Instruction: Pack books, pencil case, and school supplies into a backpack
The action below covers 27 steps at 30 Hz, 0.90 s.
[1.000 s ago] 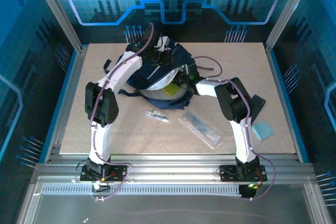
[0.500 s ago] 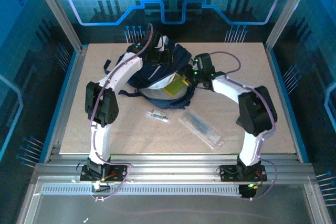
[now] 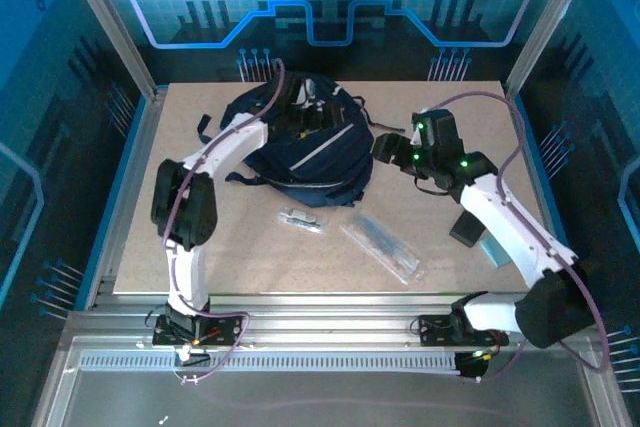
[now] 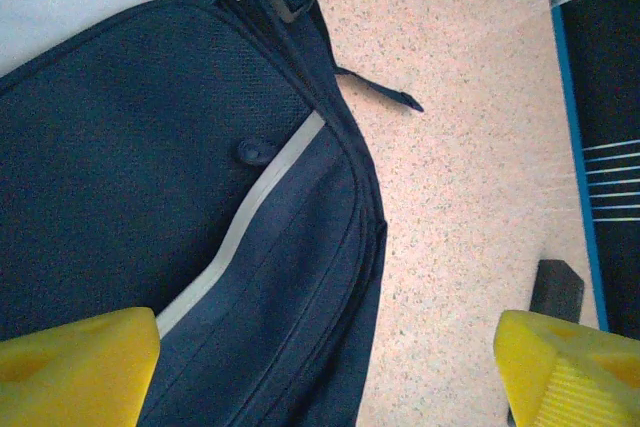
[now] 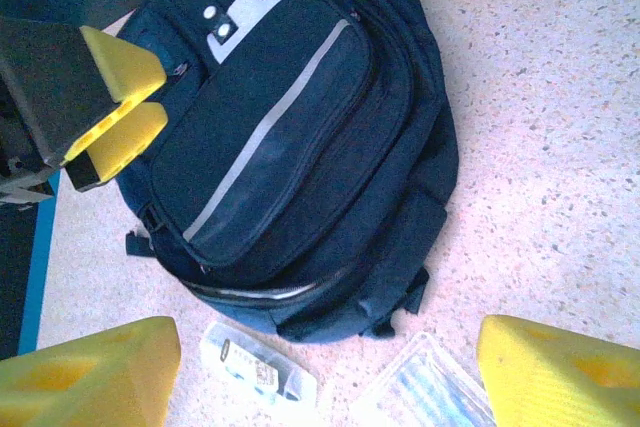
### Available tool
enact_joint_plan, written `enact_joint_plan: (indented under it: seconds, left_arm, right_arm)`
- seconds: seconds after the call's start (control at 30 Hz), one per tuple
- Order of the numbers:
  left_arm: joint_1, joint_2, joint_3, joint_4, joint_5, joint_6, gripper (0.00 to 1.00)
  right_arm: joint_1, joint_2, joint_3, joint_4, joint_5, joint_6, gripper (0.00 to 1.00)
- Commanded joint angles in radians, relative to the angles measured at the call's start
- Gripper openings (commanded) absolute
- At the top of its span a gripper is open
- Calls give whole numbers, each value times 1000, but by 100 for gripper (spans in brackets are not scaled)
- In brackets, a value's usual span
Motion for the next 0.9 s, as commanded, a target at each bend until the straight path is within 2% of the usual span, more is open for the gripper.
enact_joint_plan:
  seconds: [0.0, 0.2, 0.37, 0.67, 0.87]
  left_arm:
    - [82, -152, -153, 138, 40, -102, 89]
    - [233, -335, -444, 235, 17, -152, 89]
    - [322, -383, -597, 294, -15, -204, 89]
    - [376, -258, -688, 409, -57, -294, 86]
    - [376, -119, -641, 476, -79, -324, 79]
  right_arm:
    - [62, -10, -29, -51, 61, -25, 78]
    - [211, 64, -29, 49, 91, 39, 78]
    - [321, 167, 35, 93, 112, 75, 78]
    - [431, 303, 133, 107, 129, 120, 78]
    - [467, 323, 124, 152, 108, 129, 75]
